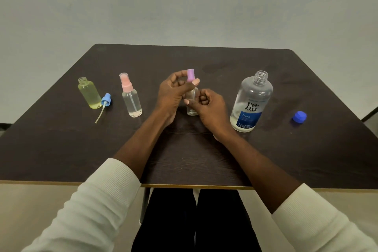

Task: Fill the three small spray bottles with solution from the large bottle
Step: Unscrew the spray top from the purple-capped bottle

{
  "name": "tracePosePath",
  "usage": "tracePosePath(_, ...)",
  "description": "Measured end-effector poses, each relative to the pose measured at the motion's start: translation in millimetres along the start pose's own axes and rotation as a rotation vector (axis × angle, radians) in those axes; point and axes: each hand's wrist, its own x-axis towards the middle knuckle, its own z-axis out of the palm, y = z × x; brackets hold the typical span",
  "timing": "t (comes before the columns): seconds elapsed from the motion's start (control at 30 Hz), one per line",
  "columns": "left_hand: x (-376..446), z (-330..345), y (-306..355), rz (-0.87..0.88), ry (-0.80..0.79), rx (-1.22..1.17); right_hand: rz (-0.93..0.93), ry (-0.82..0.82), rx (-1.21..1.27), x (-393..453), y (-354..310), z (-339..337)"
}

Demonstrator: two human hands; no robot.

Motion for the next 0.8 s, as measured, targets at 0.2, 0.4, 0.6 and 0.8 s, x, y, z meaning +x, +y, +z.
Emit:
tracePosePath(0.2,3,-3,-2,-0.028,-0.015,-0.086,0.01,0.011,0.01,1,-2,0)
tracePosePath(0.4,3,-1,-5,-0.012,0.01,-0.006,0.01,-0.006,0.003,-1,-4,-1)
tracePosePath(0.6,4,-2,-6,-0.01,0.029,-0.058,0.02,-0.013,-0.006,-2,-7,-1)
tracePosePath(0.8,10,-5,-9,0.087,0.276,-0.182,0.014,-0.009,-0.086,-5,-8,-1)
